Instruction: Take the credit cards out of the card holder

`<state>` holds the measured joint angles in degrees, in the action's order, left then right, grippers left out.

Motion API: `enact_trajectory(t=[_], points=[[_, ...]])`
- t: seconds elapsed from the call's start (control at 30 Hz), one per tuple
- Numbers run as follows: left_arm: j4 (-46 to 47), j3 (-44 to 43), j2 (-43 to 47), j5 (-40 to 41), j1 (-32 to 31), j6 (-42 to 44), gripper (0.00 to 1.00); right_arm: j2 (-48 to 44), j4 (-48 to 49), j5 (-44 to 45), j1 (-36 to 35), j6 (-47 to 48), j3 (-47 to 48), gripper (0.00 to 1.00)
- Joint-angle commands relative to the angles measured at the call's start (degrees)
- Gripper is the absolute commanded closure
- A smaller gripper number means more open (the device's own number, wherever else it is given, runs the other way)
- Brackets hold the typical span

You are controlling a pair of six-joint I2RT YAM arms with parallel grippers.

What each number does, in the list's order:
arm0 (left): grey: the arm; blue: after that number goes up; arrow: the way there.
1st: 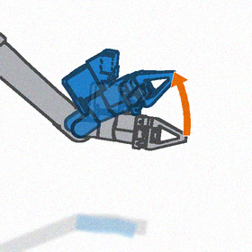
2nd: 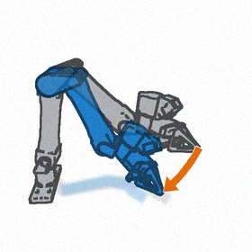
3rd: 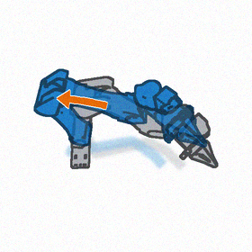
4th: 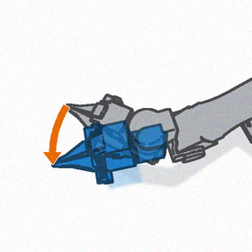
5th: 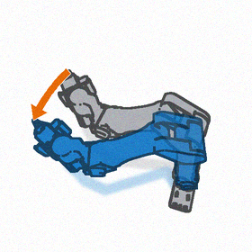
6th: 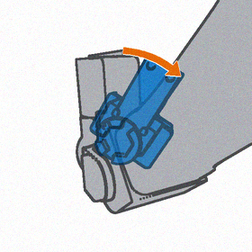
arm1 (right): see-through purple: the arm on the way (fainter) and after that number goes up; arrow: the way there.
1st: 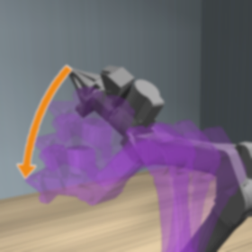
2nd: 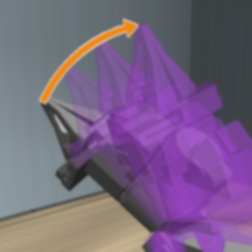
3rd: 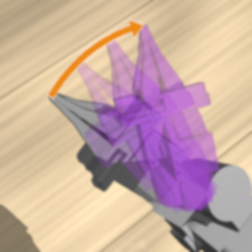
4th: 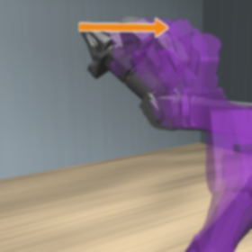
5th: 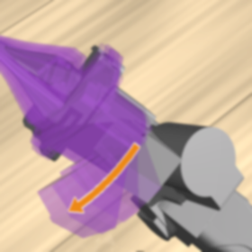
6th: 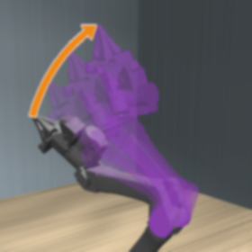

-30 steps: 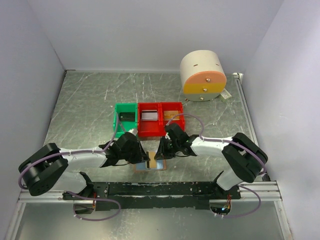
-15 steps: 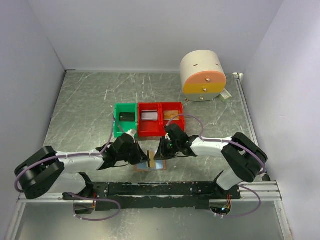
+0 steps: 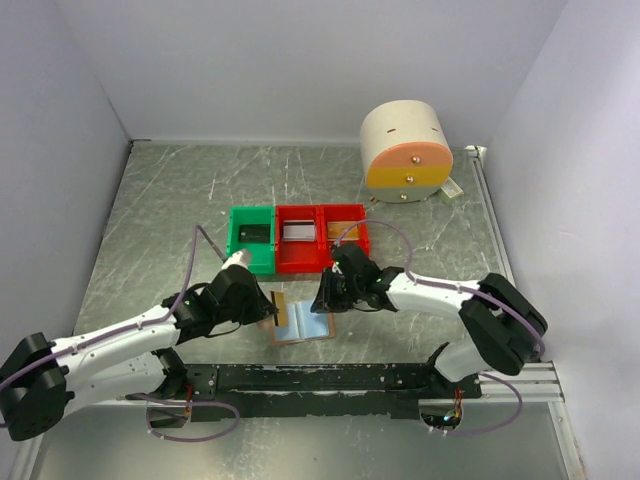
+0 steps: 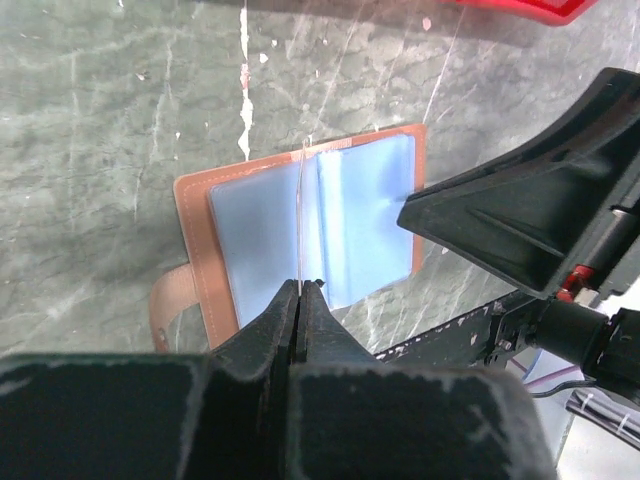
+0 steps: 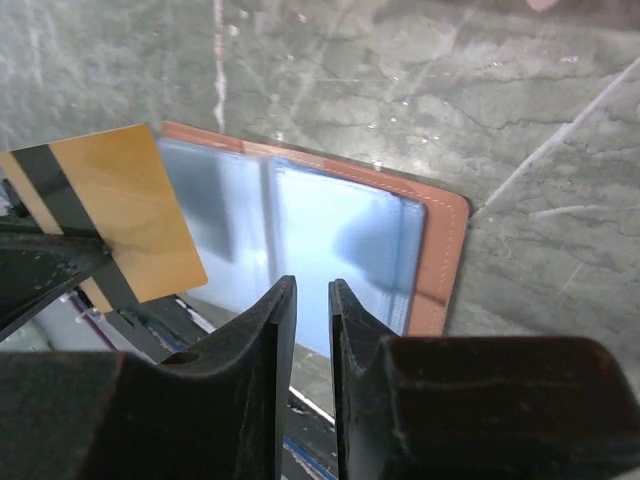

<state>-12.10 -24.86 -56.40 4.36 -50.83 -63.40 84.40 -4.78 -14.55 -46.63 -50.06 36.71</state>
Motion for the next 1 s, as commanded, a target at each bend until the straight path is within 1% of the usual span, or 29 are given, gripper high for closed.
enact_trajectory(t=[0.0, 0.07, 0.17, 0.3, 0.47, 0.57, 0.6, 0.73, 0.83, 0.97], points=[[-6.3, -3.0, 3.0, 4.0, 0.0, 1.9, 0.93, -5.2, -0.5, 2.6, 0.0, 1.5, 2.3, 0.78], [-7.2, -3.6, 4.0, 4.2, 0.0, 2.0, 0.93, -7.1, -0.3, 3.2, 0.0, 1.6, 2.2, 0.76], [-8.1, -4.1, 5.5, 4.3, -0.1, 2.0, 0.93, -9.5, 0.4, 3.5, -0.1, 1.4, 1.8, 0.68], [-8.6, -4.4, 7.6, 4.6, 0.0, 2.5, 0.93, -10.7, 1.5, 2.5, 0.0, 1.6, 1.6, 0.63], [-3.1, -2.8, 10.2, 1.4, 0.0, 4.8, 0.93, -11.7, 5.5, -0.4, 0.0, 0.3, 0.5, 0.51], [0.0, -1.1, 11.1, -1.8, 1.1, 5.2, 0.93, -12.8, 7.6, 0.8, 0.6, -2.0, -1.1, 0.47], [1.8, -0.2, 11.8, -4.3, 2.6, 5.2, 0.93, -13.0, 7.9, 0.8, 1.3, -2.8, -1.7, 0.46], [6.6, 4.2, 15.9, -15.6, 13.4, 5.2, 0.93, -16.0, 12.7, -1.4, 5.3, -5.1, -5.8, 0.45], [7.8, 5.3, 19.0, -23.3, 19.5, 6.6, 0.93, -21.7, 17.3, -0.3, 8.1, -6.6, -9.7, 0.42], [12.8, 6.3, 20.5, -33.3, 25.6, 6.0, 0.93, -29.4, 18.7, 2.0, 11.3, -4.8, -12.6, 0.38]])
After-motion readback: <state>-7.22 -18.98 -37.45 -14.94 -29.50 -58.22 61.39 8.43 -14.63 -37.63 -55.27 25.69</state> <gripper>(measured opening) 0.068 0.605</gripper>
